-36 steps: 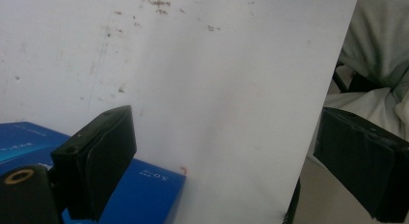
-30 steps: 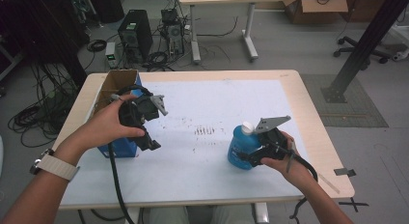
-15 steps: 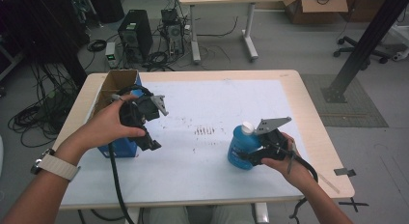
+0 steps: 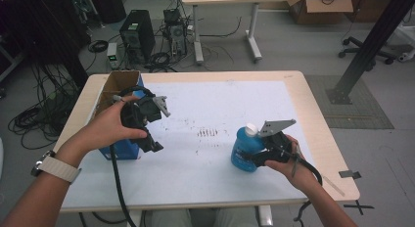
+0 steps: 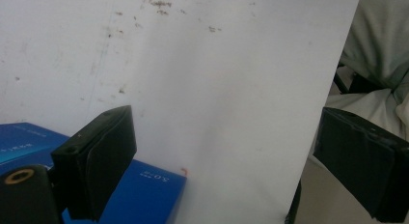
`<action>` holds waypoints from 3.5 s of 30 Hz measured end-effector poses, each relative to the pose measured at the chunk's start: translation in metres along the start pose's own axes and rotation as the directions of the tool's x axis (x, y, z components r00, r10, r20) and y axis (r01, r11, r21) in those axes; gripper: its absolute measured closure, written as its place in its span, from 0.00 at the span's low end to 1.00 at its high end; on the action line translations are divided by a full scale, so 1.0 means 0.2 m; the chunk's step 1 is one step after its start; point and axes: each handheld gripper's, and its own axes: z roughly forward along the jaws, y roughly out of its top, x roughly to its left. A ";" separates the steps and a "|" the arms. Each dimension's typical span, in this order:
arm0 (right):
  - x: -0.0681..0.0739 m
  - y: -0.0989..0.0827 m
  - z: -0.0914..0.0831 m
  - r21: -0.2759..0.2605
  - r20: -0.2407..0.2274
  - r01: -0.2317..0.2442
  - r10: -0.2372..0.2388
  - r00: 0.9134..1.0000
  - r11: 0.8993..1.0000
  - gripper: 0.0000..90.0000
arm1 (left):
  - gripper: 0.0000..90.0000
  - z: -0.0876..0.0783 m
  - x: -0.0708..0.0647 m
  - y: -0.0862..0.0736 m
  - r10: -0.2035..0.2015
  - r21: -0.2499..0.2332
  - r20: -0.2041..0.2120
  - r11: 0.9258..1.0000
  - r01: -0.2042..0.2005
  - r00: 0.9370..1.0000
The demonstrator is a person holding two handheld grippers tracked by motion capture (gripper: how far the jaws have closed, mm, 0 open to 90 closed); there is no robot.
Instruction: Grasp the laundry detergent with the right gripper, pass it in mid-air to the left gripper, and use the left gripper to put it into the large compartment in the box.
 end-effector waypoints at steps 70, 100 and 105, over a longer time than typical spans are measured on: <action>0.16 0.51 -0.22 -0.048 -0.305 0.242 -0.245 0.920 0.969 0.48 | 0.08 -0.28 -0.16 0.15 0.094 -0.096 0.074 0.992 -0.087 0.993; 0.37 0.73 0.00 -0.028 -0.436 0.381 -0.355 0.827 0.924 0.48 | 0.06 -0.36 -0.26 0.28 0.164 -0.061 0.121 0.986 -0.158 0.979; 0.39 0.76 0.04 -0.022 -0.446 0.395 -0.363 0.818 0.918 0.48 | 0.06 -0.36 -0.27 0.29 0.173 -0.051 0.120 0.984 -0.168 0.978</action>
